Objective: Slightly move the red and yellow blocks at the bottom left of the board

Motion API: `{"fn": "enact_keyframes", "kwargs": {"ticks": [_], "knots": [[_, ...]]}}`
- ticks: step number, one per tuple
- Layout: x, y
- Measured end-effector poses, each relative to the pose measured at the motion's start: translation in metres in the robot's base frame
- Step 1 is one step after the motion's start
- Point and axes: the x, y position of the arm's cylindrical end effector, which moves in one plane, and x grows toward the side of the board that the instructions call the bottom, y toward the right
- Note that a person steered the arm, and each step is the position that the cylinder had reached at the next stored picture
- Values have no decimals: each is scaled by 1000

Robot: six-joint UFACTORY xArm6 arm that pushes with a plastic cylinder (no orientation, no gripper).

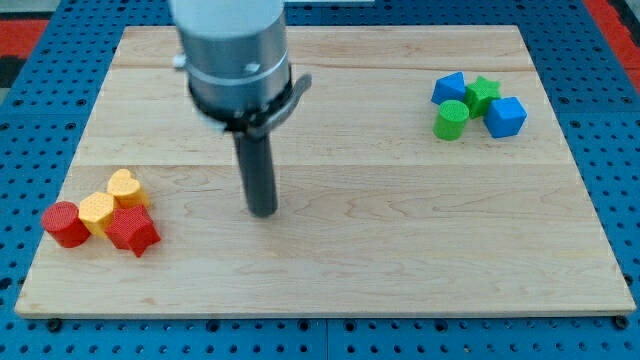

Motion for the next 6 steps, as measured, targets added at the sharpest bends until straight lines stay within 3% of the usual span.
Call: {"fn": "enact_keyframes", "kwargs": {"ticks": [2, 4, 6], "knots": [[86, -89], [85, -205], [46, -228]]}}
